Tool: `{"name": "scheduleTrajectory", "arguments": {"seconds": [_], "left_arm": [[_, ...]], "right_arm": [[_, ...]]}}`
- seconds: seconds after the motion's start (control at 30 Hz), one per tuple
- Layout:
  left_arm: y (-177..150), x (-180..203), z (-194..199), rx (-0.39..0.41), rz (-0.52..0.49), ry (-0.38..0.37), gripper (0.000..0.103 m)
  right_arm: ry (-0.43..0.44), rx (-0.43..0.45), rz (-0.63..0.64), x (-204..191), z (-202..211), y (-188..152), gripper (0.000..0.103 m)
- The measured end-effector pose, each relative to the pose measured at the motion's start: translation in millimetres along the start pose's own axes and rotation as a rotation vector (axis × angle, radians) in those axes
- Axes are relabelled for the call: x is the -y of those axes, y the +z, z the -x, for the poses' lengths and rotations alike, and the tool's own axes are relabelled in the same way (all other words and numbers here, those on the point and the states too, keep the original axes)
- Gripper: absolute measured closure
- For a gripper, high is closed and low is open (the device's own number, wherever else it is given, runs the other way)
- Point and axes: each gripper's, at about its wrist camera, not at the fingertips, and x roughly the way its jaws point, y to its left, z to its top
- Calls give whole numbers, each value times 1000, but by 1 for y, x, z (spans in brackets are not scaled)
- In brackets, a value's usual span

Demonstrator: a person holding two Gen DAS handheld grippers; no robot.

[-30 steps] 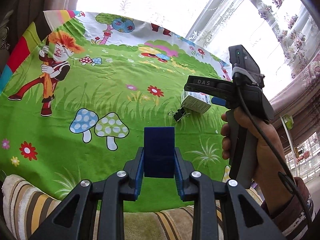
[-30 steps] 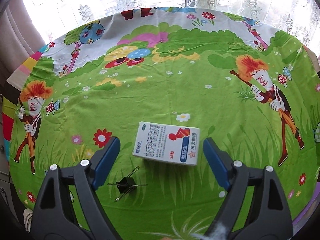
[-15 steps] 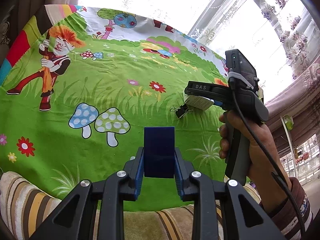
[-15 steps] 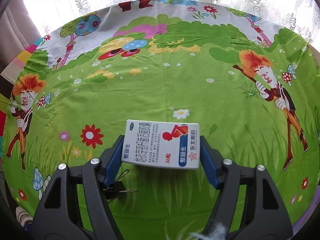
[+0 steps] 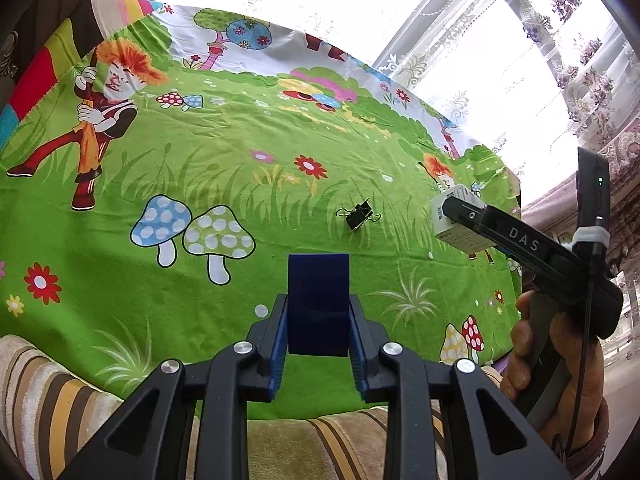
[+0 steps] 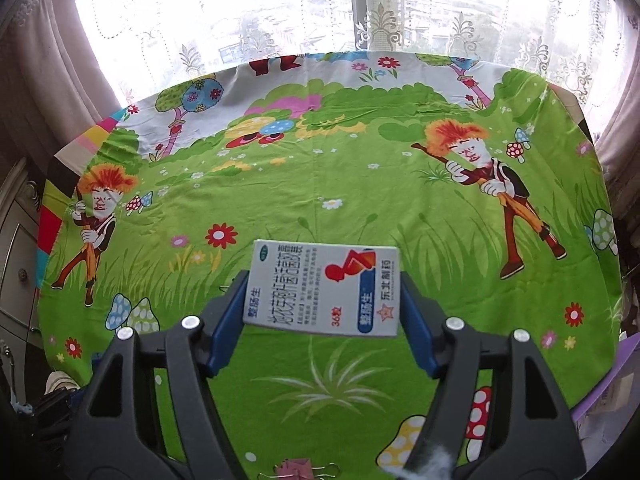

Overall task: Organize rigid objects
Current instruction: 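Carry the navy box and medicine box into the storage box, open both tools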

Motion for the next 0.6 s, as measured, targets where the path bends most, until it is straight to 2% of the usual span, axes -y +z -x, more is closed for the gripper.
{"name": "scheduleTrajectory", "arguments": {"seconds": [0.27, 0.6], "left_arm": [[-12, 12, 15, 6, -3, -59, 75], [-37, 48, 29, -14, -44, -128, 75]], "right_arm": [[-40, 44, 76, -3, 56, -46, 30], [-42, 51, 48, 27, 107, -84, 30]]}}
